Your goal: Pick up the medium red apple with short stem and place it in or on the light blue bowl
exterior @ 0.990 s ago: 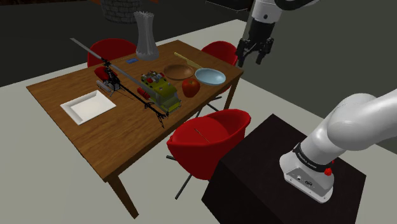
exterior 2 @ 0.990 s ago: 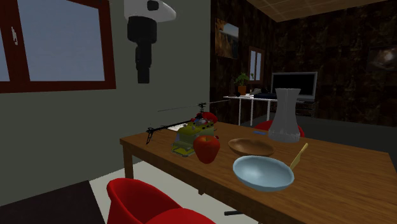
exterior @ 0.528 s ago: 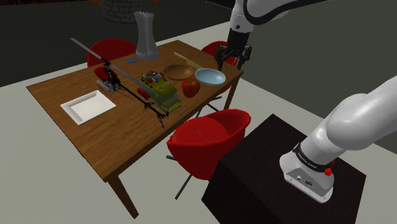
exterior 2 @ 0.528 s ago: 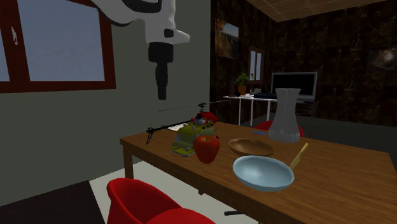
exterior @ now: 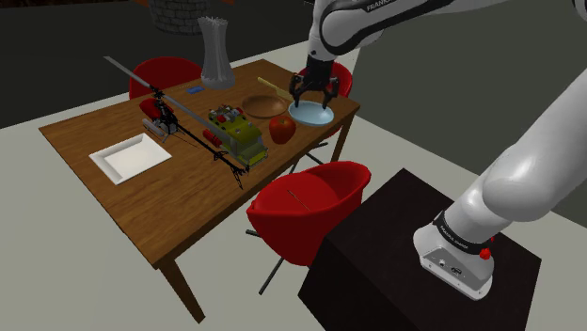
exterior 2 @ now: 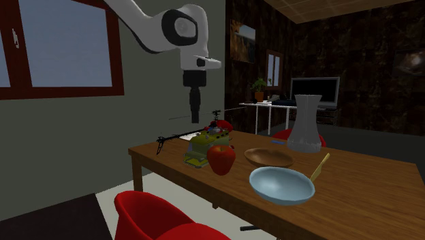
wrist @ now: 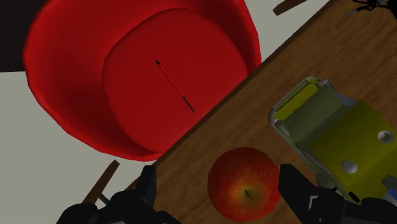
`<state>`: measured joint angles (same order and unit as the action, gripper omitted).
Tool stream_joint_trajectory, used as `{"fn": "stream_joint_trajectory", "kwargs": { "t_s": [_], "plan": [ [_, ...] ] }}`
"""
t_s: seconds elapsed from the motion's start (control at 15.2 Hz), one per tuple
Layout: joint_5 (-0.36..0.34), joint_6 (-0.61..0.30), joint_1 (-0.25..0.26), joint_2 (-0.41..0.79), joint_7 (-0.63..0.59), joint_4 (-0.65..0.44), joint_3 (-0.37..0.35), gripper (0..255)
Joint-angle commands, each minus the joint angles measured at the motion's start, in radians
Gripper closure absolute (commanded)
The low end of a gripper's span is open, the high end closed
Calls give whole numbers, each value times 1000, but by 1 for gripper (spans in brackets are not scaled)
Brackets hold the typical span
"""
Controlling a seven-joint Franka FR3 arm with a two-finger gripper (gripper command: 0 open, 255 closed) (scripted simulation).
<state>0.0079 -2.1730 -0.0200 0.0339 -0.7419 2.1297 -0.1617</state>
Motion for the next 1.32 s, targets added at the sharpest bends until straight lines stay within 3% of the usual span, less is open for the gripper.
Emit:
{"fn": "stream_joint_trajectory", "kwargs": {
  "t_s": [0.0, 0.46, 1.25],
  "plan": [
    [-16, -26, 4, 84, -56, -65, -1, 0],
    [-56, -70, 25, 350, -204, -312, 28, 0],
    [-67, -148, 31, 422, -215, -306, 35, 0]
  ]
}}
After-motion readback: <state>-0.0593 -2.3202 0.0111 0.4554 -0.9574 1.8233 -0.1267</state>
